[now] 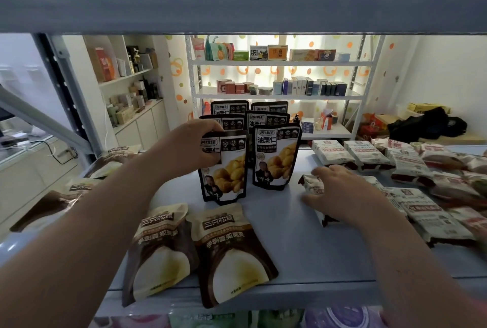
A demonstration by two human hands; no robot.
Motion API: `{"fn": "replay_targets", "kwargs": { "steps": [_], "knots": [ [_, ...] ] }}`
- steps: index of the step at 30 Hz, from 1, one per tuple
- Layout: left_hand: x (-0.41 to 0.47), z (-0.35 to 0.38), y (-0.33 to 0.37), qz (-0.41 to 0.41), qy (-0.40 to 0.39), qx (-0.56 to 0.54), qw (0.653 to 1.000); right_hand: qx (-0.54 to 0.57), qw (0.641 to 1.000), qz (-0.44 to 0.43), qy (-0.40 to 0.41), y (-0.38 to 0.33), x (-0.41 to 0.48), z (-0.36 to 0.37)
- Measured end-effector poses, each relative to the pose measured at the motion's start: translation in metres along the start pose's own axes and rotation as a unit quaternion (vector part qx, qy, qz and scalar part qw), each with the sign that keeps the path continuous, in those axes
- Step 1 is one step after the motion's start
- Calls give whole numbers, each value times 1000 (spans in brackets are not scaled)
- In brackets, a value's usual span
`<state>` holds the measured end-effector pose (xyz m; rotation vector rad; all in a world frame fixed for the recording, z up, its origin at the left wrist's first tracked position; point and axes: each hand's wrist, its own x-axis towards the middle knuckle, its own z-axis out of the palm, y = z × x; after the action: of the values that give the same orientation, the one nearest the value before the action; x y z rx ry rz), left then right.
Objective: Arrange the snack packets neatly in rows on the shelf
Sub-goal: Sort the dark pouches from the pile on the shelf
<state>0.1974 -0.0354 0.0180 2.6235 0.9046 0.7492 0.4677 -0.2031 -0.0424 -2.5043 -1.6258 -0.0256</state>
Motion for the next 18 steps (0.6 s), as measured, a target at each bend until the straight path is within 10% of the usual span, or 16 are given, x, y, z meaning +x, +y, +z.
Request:
{"fn": "replay_targets", "kwargs": {
  "steps": [8,18],
  "knots": [
    [-11,1,-15,-51,14,-11,999,452,891,-13,36,-18,44,-27],
    [-5,5,-22,-69,38,9,997,539,841,-40,-9,-16,67,-12]
  ]
}}
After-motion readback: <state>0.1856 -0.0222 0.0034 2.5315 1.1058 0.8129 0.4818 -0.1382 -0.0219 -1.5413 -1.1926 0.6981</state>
